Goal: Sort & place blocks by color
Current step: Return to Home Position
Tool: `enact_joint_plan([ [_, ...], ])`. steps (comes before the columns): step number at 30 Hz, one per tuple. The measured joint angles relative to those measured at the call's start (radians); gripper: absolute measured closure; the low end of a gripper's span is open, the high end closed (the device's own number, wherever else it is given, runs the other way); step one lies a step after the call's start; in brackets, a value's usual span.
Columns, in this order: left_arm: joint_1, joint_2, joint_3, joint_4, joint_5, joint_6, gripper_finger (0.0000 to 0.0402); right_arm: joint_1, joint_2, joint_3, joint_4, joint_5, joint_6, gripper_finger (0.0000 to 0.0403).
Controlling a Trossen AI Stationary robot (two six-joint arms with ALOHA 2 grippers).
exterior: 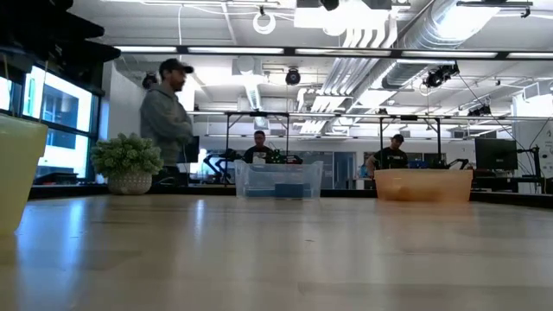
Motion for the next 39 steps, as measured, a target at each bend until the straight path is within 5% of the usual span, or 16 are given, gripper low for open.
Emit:
enact_joint_plan([
  [9,0.030,-0.001,-0.064,0.061,0.000,0.046,0.0212,-0.013,-0.109,-0.001,-0.050,-0.069,-0.120,0.0236],
  [17,0.146,-0.001,-0.065,0.062,0.045,0.102,0.0238,0.002,-0.385,-0.067,-0.180,0.085,-0.271,0.0236],
  [27,0.284,-0.001,-0.065,0.056,0.109,0.021,0.0288,0.012,-0.720,-0.403,-0.157,0.177,-0.263,0.0236],
  [39,0.307,-0.001,-0.065,-0.012,0.104,-0.087,0.0307,0.011,-1.050,-0.905,0.045,0.193,-0.193,0.0236],
])
